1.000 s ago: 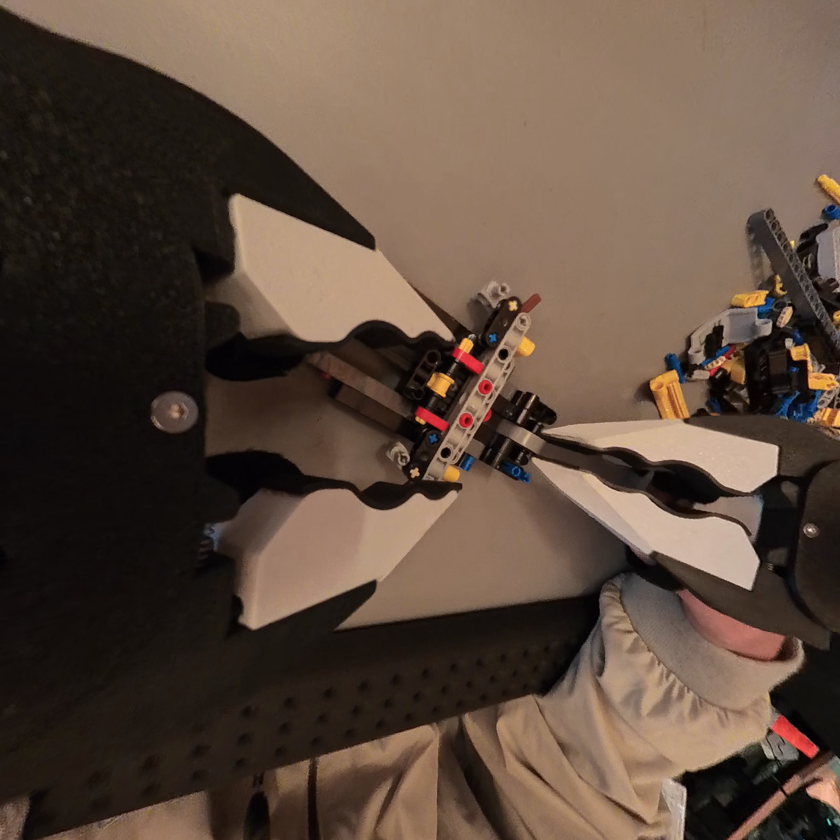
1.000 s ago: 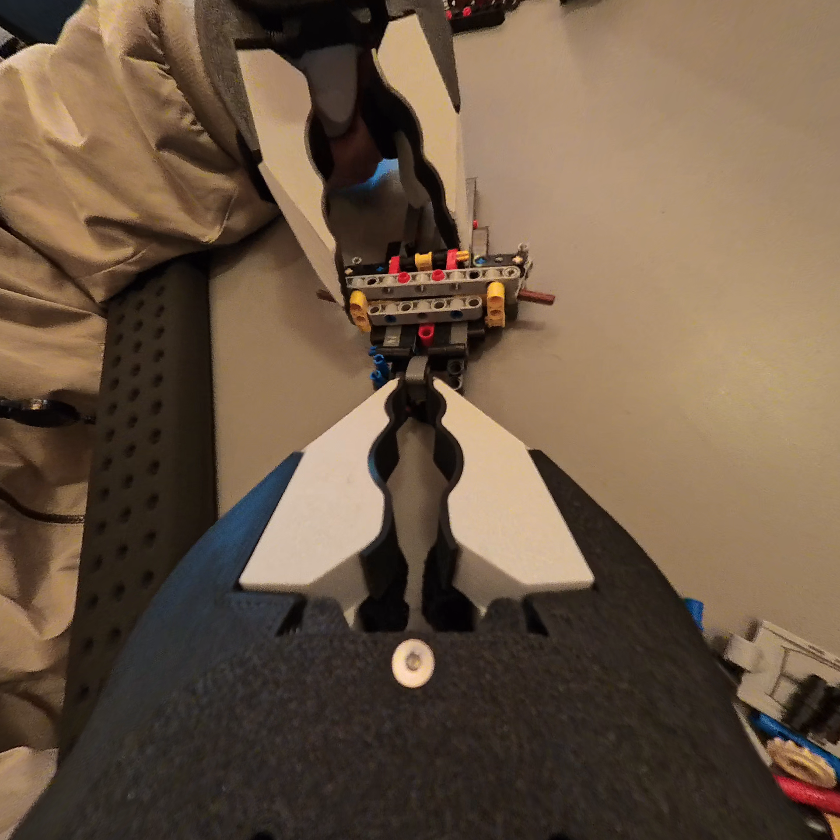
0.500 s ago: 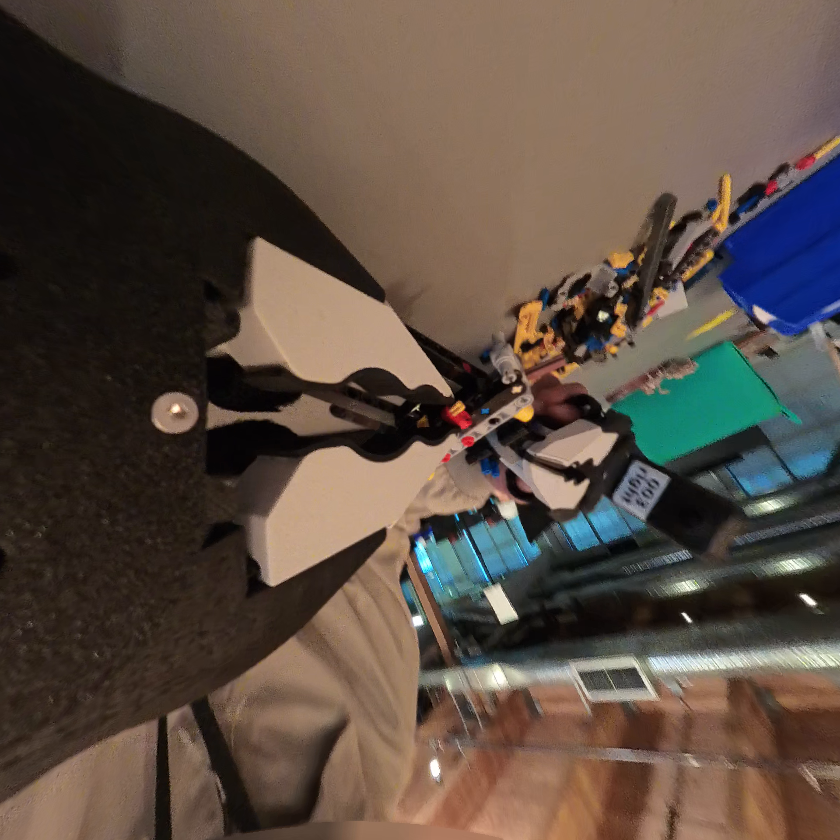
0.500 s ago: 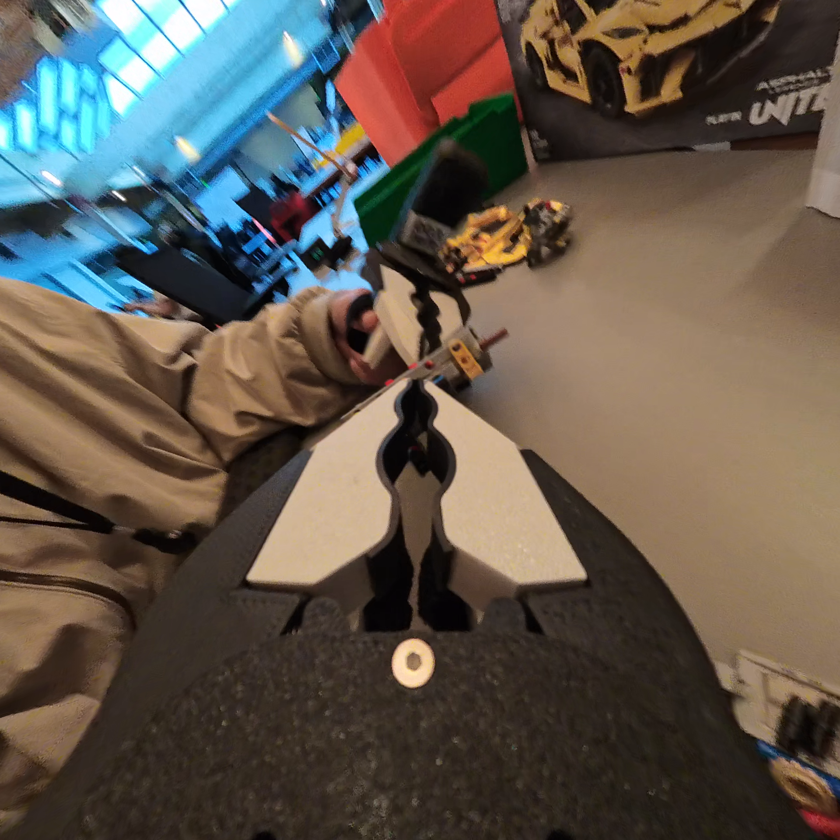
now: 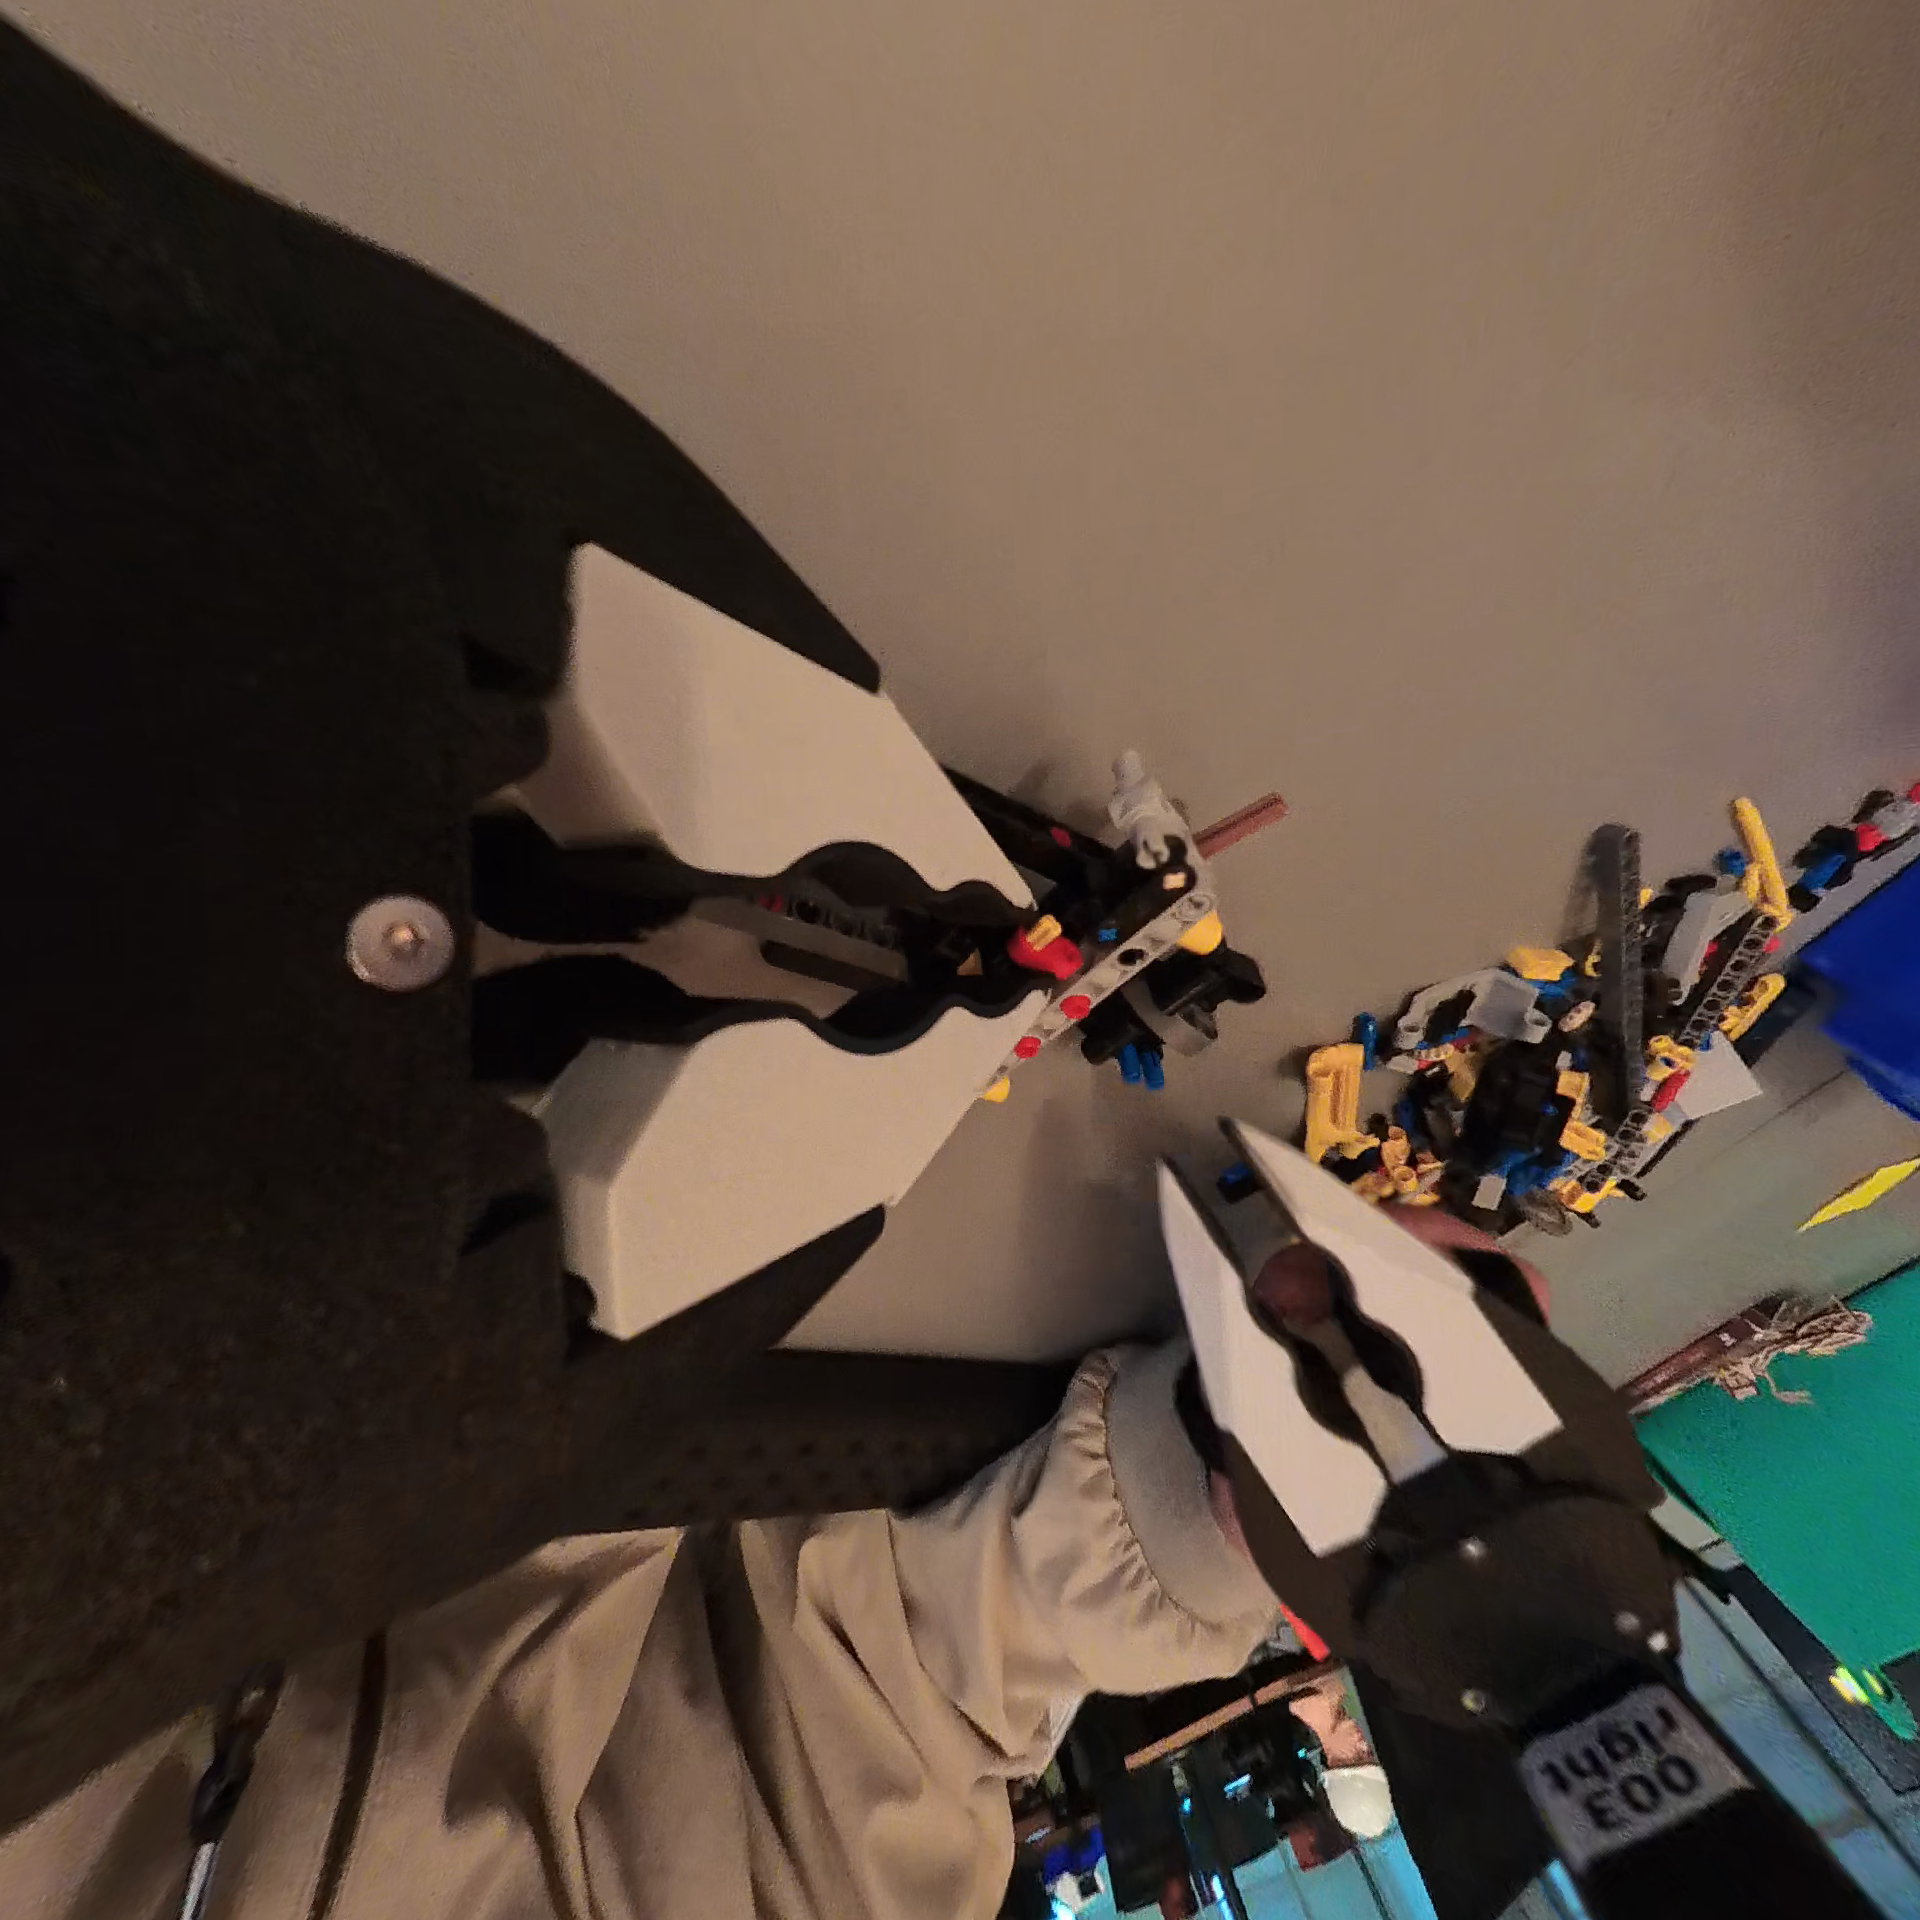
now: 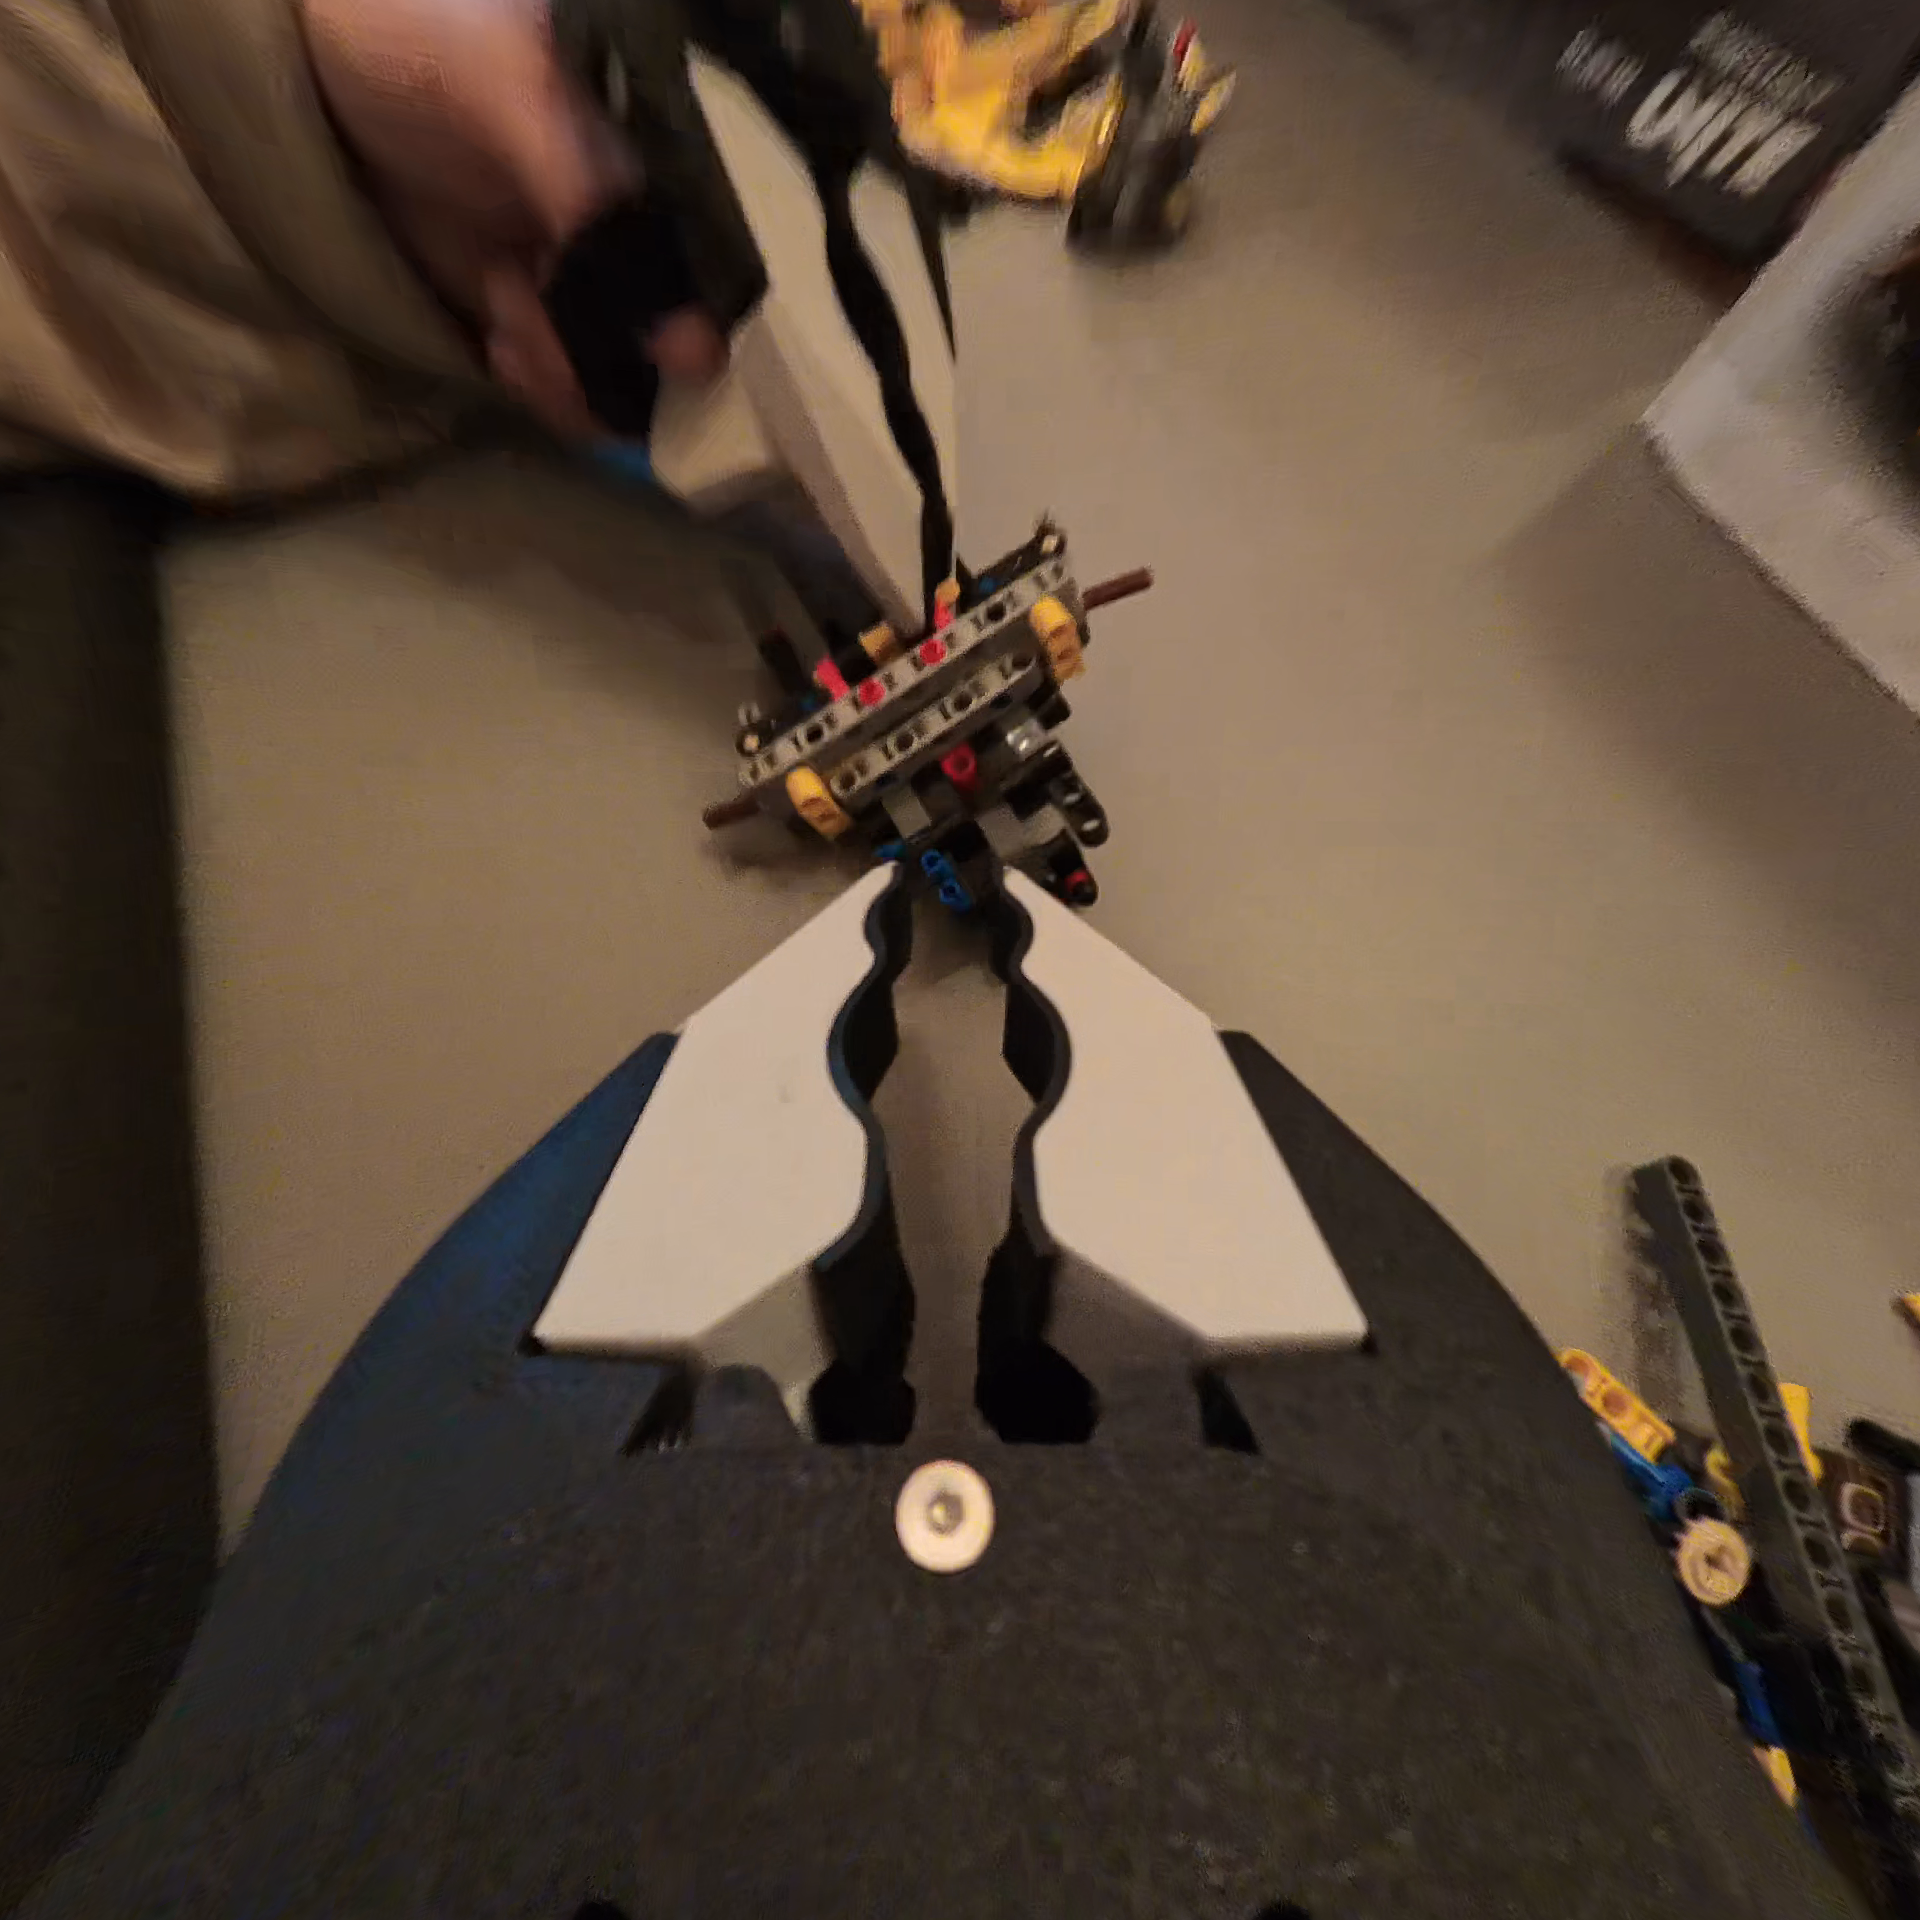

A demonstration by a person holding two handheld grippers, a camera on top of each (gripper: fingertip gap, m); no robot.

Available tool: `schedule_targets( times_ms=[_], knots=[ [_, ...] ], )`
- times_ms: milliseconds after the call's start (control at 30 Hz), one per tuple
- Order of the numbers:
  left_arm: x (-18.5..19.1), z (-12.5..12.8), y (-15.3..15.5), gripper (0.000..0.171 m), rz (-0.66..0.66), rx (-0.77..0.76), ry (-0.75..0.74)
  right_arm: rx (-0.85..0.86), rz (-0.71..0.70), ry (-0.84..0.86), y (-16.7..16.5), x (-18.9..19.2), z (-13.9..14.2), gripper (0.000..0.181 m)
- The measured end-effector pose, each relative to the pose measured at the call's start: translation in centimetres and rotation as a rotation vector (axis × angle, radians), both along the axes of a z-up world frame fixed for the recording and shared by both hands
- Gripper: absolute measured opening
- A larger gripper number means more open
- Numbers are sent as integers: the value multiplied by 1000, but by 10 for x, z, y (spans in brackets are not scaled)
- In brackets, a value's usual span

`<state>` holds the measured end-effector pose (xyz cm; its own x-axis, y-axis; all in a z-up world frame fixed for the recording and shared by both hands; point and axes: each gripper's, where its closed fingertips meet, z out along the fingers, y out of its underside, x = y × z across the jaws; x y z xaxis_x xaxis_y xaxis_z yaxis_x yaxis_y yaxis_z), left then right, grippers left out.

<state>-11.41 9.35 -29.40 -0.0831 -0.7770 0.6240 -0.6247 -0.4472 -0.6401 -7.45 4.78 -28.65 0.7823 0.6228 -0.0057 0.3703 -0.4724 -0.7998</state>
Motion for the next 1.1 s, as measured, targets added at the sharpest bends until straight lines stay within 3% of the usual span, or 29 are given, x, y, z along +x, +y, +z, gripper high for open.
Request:
schedule_targets(
  times_ms=[67,333,400,500,567,667,900,1033,1100],
  knots=[
    [-1,-3,-1,8,-9,-15,17,-68,38,-56,-3,-8,-13,16],
    [-3,-9,1,11,-31,-16,29,-16,31,-153,5,-4,-16,1],
    [-8,-7,0,30,-72,-1,39,23,7,-199,8,-1,-14,6],
    [-23,-1,5,45,-123,114,33,32,-1,-198,10,-1,-15,6],
    [-26,5,12,46,-121,227,-1,8,28,-146,9,-7,-15,8],
    [-12,20,11,64,-102,448,-162,-24,40,-91,7,-10,-16,11],
    [10,1,1,69,-86,396,-124,-5,40,-114,9,-9,-19,3],
    [13,-1,5,61,-62,421,-113,12,70,-104,5,-13,-19,3],
    [11,-5,10,48,-54,516,-119,8,90,-82,3,-14,-21,3]
  ],
)
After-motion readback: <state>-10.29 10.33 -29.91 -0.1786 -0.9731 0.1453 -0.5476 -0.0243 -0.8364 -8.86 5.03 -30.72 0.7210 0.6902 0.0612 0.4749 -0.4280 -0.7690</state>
